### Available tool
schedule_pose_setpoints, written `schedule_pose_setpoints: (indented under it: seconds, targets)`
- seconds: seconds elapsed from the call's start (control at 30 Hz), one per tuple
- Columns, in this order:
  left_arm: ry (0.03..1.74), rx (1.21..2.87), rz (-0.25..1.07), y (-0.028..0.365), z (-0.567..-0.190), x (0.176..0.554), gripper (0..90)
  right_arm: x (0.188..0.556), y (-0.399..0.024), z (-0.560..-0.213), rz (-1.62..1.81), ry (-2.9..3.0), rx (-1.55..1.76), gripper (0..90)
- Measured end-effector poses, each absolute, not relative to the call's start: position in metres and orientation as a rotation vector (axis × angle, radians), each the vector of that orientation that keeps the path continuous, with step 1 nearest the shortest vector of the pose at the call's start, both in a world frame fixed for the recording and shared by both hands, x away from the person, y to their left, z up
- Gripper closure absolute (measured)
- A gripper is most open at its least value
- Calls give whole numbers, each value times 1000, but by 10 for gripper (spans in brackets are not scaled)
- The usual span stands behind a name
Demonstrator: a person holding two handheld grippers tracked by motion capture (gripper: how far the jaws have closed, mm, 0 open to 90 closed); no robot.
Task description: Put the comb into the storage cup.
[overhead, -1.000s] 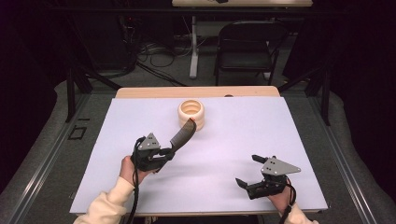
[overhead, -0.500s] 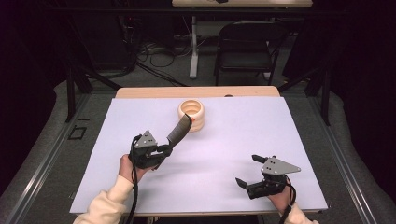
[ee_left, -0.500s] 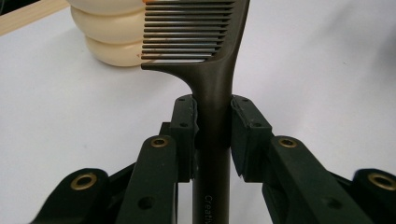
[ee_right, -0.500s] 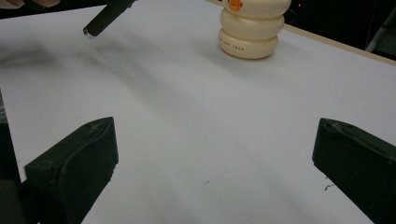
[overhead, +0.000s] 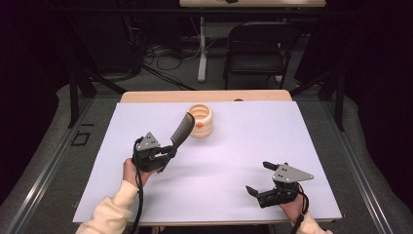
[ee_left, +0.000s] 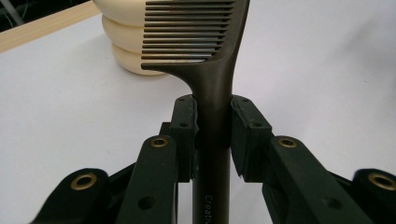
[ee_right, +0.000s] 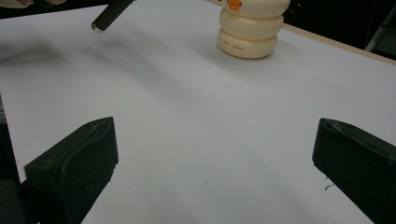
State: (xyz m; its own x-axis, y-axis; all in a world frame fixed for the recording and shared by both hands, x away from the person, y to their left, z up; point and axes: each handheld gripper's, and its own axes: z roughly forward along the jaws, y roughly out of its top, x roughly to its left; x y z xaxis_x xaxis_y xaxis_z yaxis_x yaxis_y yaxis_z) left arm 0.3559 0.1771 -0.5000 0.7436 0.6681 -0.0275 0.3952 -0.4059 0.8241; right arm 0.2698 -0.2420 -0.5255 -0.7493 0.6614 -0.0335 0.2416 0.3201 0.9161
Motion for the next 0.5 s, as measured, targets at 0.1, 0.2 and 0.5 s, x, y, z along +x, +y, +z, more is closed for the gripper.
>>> schedule_pose_setpoints:
  seconds: [0.1,0.2,0.5]
  targets:
    - [809,2032,390,178,-500,357,730,270,-242,-525,1412,2189,800,0]
    - [811,2029,396,178,-500,359,730,270,-242,-526,1412,2191,799,0]
    - [818,2004,410,178,-499,366,730,270,-241,-526,1404,2192,803,0]
